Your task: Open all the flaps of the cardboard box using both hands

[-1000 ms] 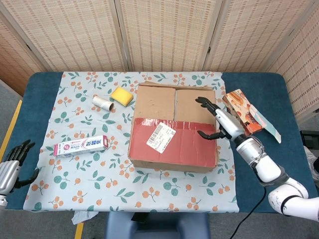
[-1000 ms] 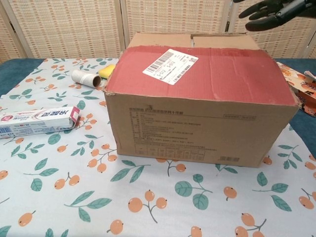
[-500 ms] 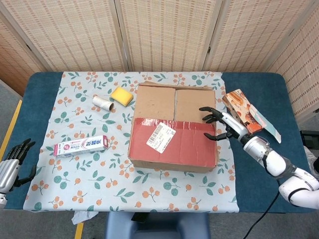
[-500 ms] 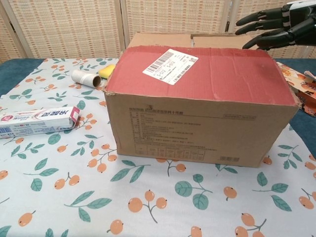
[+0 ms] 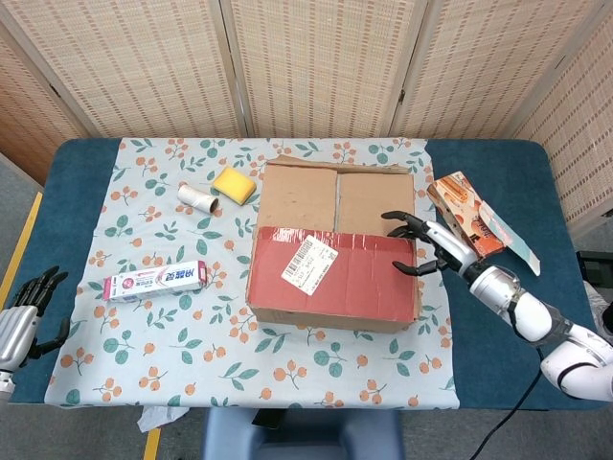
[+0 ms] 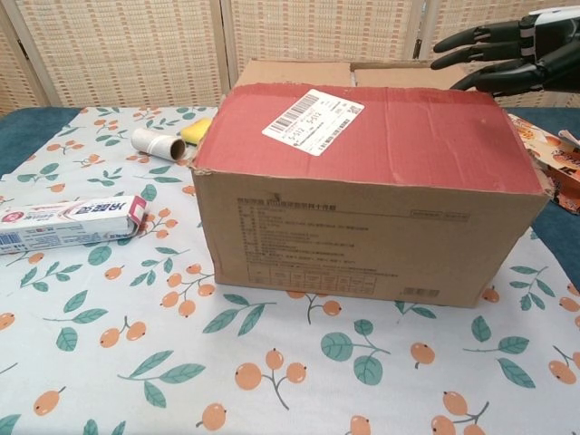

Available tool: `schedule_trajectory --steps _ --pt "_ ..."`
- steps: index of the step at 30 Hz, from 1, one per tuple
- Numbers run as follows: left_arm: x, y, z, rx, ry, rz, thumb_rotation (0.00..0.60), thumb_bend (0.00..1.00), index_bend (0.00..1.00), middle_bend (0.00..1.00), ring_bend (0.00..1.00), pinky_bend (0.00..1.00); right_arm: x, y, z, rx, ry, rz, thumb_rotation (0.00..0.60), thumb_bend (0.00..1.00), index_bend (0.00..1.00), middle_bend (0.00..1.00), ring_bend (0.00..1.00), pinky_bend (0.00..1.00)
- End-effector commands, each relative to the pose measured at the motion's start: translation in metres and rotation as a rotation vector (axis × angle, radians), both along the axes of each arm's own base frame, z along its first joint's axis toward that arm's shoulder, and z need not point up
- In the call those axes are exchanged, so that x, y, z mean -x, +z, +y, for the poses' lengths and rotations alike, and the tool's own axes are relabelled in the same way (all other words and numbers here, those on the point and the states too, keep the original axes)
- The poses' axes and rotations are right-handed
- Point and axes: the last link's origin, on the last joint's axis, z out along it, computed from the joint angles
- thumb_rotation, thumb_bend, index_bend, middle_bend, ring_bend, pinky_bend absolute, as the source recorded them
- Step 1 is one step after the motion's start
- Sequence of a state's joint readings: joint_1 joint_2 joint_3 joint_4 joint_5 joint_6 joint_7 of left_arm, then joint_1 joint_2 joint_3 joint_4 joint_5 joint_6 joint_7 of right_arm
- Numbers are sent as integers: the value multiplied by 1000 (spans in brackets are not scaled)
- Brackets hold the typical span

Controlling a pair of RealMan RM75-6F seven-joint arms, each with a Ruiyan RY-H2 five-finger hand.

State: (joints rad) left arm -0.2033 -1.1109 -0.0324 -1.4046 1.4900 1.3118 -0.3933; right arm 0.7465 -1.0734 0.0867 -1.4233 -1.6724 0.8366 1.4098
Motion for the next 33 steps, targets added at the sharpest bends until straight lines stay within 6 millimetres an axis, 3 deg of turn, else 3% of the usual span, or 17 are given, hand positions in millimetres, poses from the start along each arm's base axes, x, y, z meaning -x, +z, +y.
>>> schedule_trajectory --steps 1,7,19,26,33 --pt "0 0 0 0 1 1 600 609 0 0 0 0 0 1 6 -11 5 -10 600 379 135 117 233 319" --pt "-2 -1 -1 -6 -5 12 600 609 0 0 0 0 -1 6 16 -21 20 -46 600 379 134 115 233 326" --pt "-7 -5 -4 -2 -12 51 600 609 0 0 0 0 -15 42 46 64 134 -54 600 379 134 107 234 326" --pt "-11 -9 -6 -9 -19 88 600 613 0 0 0 0 -34 60 87 99 250 -39 600 379 135 101 228 326" --pt "-15 -9 -11 -27 -25 105 600 613 0 0 0 0 -39 66 131 89 306 16 600 379 134 95 220 310"
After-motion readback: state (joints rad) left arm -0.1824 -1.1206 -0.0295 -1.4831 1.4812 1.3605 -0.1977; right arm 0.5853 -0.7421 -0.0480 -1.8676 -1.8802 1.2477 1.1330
